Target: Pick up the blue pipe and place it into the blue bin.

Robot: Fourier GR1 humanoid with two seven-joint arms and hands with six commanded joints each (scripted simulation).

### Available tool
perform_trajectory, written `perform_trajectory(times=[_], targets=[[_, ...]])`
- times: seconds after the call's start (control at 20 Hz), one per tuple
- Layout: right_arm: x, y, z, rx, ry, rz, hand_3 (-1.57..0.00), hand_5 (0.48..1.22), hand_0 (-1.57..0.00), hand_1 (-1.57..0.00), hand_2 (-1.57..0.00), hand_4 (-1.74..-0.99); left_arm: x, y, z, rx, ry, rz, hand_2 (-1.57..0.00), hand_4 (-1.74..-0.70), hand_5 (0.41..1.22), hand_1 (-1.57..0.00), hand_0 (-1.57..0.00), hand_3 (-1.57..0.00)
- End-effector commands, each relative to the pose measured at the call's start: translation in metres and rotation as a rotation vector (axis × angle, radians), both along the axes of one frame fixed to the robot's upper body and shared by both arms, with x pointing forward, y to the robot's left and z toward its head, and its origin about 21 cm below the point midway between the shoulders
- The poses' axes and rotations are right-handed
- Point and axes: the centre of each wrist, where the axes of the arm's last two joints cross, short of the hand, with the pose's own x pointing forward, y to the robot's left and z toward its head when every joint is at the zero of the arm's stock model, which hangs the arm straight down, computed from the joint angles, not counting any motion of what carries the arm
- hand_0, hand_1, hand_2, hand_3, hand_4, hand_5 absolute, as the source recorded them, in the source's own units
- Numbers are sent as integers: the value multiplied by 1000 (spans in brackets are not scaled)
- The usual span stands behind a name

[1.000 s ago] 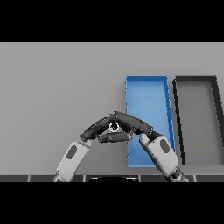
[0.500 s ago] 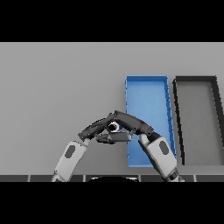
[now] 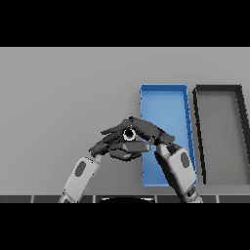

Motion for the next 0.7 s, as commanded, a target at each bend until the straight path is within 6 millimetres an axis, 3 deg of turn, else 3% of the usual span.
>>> perform_trajectory(times=[0.0, 0.35, 0.5, 0.65], targets=[[3, -1, 9, 25, 24, 0, -1571, 1221, -1571, -1571, -1571, -1494, 2, 0, 0, 12, 2, 3, -9, -971, 493, -9, -10, -7], [24, -27, 93, 202, 25, -71, -1571, 1221, -1571, -1571, -1571, -1497, -4, 7, 2, -9, -12, -6, -1, -951, 473, -1, -1, -1], [42, -52, 111, 232, -11, -215, -1571, 1221, -1571, -1571, -1571, -1498, -6, 13, 1, -11, -26, -8, 0, -946, 466, 0, 0, 0], [59, -75, 107, 203, -3, -353, -1571, 1221, -1571, -1571, -1571, -1498, -5, 14, 3, 11, -21, 17, 0, -950, 470, 0, 0, 1]])
